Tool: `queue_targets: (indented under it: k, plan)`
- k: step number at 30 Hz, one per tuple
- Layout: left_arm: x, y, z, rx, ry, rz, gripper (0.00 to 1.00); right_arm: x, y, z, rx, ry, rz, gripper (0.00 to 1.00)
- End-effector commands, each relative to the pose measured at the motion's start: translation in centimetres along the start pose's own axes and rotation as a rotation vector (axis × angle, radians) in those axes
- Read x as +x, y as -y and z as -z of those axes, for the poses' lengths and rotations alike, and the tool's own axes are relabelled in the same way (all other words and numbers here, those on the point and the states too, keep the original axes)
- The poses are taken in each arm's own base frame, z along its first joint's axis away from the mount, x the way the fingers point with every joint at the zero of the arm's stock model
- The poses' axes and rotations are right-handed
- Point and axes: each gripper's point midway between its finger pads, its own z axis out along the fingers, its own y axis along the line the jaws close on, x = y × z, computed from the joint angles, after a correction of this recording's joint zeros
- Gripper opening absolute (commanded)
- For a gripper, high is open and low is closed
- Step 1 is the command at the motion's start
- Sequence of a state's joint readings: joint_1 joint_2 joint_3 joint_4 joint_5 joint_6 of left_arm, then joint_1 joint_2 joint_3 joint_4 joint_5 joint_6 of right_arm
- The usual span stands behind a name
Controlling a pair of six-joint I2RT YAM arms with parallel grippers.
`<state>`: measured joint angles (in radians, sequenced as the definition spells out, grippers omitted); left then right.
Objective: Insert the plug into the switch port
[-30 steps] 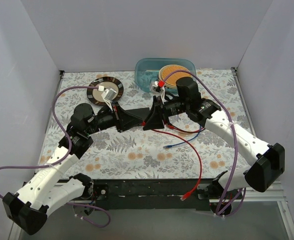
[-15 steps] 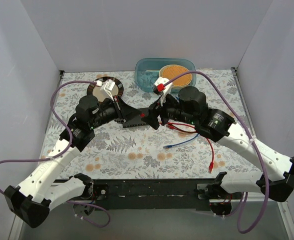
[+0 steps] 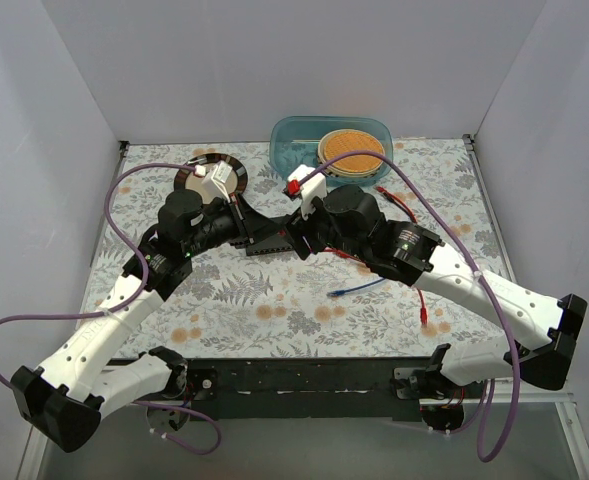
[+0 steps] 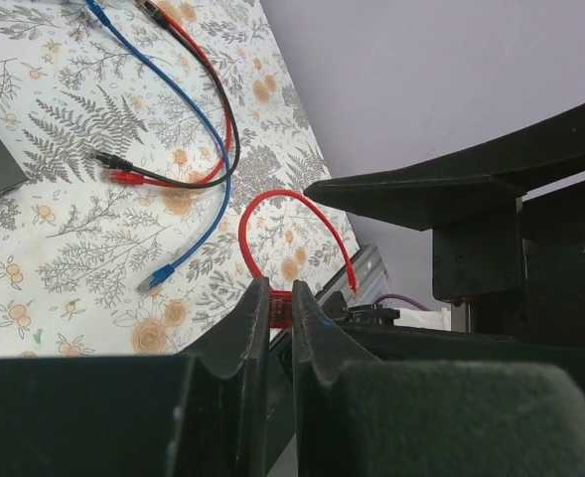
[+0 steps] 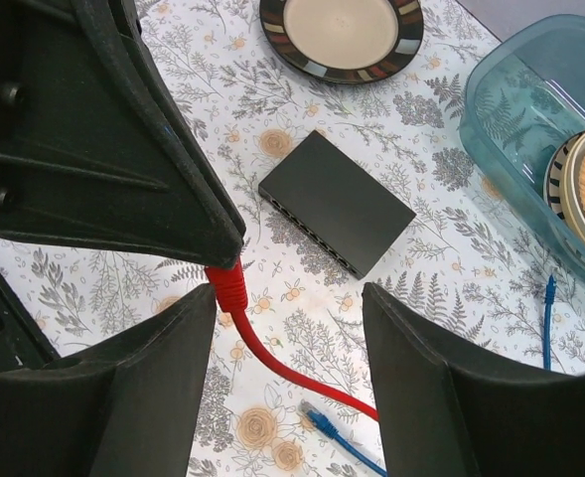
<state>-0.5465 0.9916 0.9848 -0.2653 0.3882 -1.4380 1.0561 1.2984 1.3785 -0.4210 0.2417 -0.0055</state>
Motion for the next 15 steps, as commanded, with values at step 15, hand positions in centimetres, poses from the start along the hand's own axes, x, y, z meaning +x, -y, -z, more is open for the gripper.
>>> queue_targets:
  k: [15]
  plan:
    - [-1.4,2.1,1.0,0.038,0.041,-0.012,0.00,-1.0,-2.2,-0.9,-0.064,0.029,0.025,0.55]
